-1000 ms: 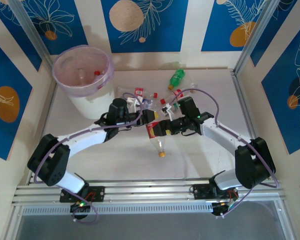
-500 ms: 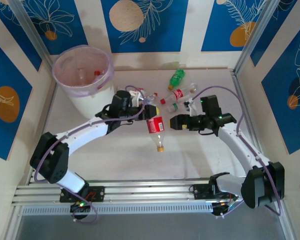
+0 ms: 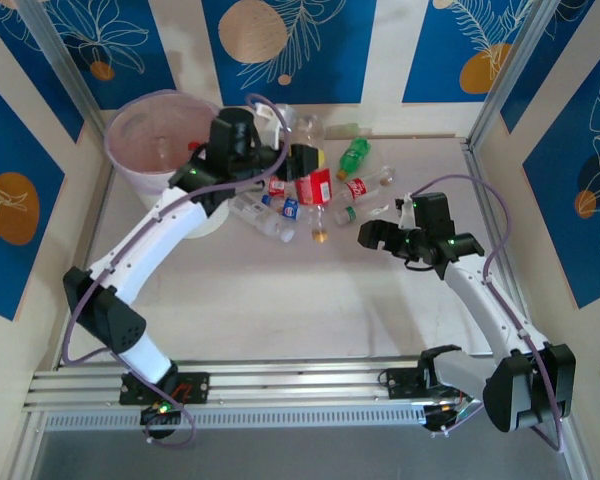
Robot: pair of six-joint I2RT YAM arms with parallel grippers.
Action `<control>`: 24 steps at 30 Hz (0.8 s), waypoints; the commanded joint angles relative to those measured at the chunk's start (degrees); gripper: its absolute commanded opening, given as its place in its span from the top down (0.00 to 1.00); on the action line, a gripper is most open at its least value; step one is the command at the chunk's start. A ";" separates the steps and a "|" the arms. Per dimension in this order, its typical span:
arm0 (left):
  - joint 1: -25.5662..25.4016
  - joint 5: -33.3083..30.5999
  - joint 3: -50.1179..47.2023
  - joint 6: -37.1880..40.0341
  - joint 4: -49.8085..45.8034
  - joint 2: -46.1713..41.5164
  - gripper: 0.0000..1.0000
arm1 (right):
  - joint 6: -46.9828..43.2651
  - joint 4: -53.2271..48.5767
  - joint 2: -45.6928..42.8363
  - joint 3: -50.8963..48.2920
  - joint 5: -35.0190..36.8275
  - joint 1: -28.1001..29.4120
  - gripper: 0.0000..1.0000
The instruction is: Put the plastic bottles in the bin
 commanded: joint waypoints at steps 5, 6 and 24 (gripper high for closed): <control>14.19 -4.04 15.97 5.57 -9.12 0.40 1.00 | 0.94 0.19 -0.30 -1.41 -0.01 -0.61 0.08; 16.27 -4.94 16.79 4.96 -8.61 0.01 1.00 | 1.05 0.45 -0.15 -1.57 -0.35 -0.63 0.08; 43.85 -15.35 -1.57 -11.47 10.76 -4.03 1.00 | -1.64 0.48 1.74 -1.24 -2.91 -0.97 0.08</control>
